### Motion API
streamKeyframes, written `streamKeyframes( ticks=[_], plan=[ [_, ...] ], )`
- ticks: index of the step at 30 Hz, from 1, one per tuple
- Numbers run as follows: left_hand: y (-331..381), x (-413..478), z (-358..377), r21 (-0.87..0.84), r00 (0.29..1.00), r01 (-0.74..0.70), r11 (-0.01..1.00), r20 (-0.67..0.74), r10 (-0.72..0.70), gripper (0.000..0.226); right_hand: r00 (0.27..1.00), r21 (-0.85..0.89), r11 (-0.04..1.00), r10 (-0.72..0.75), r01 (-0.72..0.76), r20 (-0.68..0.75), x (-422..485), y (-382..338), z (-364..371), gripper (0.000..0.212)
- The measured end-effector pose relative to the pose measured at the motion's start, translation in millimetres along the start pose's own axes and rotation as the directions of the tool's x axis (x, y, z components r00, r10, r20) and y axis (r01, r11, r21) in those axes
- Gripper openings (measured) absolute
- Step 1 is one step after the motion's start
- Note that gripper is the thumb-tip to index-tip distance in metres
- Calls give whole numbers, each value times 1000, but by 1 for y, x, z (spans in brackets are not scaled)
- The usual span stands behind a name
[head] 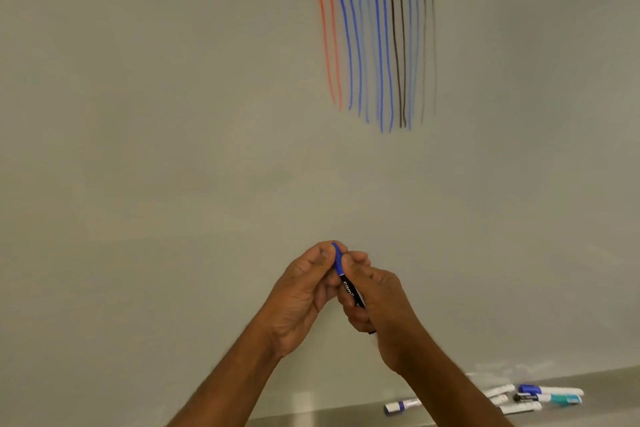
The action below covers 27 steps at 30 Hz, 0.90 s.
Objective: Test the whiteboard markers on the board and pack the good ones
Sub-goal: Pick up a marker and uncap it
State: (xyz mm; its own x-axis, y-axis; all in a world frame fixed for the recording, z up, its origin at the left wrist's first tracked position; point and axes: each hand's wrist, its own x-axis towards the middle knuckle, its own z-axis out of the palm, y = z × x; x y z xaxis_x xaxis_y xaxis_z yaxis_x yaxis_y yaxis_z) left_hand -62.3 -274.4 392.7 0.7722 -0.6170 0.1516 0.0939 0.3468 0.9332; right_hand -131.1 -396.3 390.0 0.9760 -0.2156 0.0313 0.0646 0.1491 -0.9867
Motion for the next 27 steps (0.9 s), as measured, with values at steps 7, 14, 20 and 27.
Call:
streamKeyframes(
  ticks=[7, 14, 20, 27],
  plan=[
    [26, 2, 17, 98, 994, -93, 991, -48, 98, 41, 994, -50, 994, -97, 95, -56, -3, -33, 5, 48],
    [60, 16, 32, 43, 955, -242, 969, -164, 246, 37, 980, -101, 985, -152, 140, -125, -5, -48, 2, 54],
    [98, 26, 43, 215, 831, -425, 879, -293, 473, 30, 966, -52, 978, -207, 201, -158, -6, -73, -17, 45],
    [138, 43, 52, 487, 508, -674, 556, -242, 827, 16, 883, 322, 826, -462, 464, -87, 1, -145, -57, 24]
  ],
)
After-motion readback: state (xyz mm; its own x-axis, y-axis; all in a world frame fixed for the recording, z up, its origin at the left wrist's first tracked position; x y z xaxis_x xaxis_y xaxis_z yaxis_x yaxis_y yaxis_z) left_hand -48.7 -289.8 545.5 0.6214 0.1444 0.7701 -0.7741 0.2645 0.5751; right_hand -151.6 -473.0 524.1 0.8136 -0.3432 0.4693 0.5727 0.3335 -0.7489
